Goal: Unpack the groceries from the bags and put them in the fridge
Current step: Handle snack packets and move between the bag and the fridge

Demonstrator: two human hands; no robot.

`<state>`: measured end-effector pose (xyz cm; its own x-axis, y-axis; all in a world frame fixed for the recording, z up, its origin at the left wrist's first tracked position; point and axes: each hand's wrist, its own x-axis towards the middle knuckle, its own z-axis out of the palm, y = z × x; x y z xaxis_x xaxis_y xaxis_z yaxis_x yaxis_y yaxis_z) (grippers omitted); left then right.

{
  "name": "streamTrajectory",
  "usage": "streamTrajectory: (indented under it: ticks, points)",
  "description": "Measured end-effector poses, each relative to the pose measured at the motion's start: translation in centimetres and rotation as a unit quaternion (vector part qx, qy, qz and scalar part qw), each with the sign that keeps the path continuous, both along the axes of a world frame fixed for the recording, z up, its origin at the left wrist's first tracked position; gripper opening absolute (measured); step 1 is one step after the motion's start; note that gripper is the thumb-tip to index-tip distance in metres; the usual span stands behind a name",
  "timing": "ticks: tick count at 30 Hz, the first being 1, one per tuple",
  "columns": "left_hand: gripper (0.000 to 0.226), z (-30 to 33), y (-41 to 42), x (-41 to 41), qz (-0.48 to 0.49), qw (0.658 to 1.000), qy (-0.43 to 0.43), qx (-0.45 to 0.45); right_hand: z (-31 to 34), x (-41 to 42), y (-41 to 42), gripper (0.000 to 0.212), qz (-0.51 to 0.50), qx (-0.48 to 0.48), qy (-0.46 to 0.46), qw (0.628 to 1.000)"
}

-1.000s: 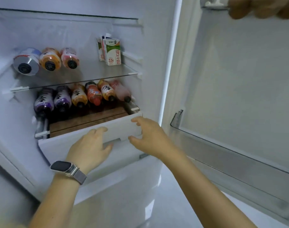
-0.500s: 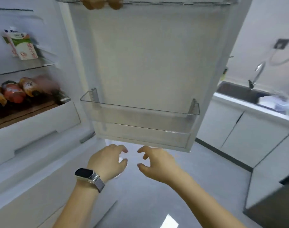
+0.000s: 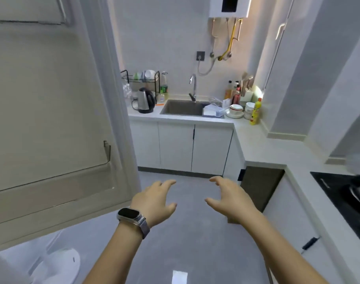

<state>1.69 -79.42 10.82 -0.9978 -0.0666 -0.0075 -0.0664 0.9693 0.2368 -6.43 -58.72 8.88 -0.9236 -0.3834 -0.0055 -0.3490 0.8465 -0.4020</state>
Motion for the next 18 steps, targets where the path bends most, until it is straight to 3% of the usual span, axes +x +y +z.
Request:
streamTrajectory:
  ticks: [18]
  points:
    - [0.064,-0.3,13.3,-22.5,-0.256,0.967,0.002,-0.002,0.1,-9.6,17.2,0.059,-0.313,-0.045,0.003,0.949]
